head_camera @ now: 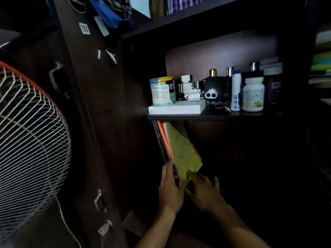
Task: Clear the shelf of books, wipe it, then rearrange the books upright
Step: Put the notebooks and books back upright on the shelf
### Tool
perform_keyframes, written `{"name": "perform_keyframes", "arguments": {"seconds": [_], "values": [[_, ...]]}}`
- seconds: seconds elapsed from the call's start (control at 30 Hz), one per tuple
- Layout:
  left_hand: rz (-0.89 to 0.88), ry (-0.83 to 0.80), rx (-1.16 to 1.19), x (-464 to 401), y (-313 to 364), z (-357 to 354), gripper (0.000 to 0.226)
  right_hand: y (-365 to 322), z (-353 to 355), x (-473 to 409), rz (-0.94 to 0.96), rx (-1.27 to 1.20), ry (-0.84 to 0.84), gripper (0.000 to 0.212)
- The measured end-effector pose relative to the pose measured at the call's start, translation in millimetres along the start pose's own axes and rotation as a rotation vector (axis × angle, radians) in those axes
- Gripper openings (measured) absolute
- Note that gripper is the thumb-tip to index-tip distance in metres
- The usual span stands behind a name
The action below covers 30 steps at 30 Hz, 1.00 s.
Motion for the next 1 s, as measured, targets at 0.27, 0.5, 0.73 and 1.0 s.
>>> {"name": "perform_keyframes", "arguments": {"seconds": [0.27,0.5,0.73,1.0], "values": [[0.007,-0.046,-0.085,-15,0,-16,0.094,19,0,-45,0.046,-0.021,0.026,0.073],[0.141,0.044,-0.116,-22,8,-7,0.082,21,7,-48,0.092,-0.156,0.134,0.048],[0.072,-0.024,-0.143,-22,0,-18,0.091,19,2,-50,0.124,-0.204,-0.001,0.08],[0.232,0.078,-0.079,-26,-8,-11,0.108,15,4,-45,0.146,-0.251,-0.034,0.062]]}}
Point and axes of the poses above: each hand's wrist, its own x-axis away from the middle knuckle, its own z-axis out of the back of the hand, y = z × x, the point moved 4 cm from there along -x, towards the middle knuckle, and after that the axes turned 11 degrees about -x, right-handed, at the moved point
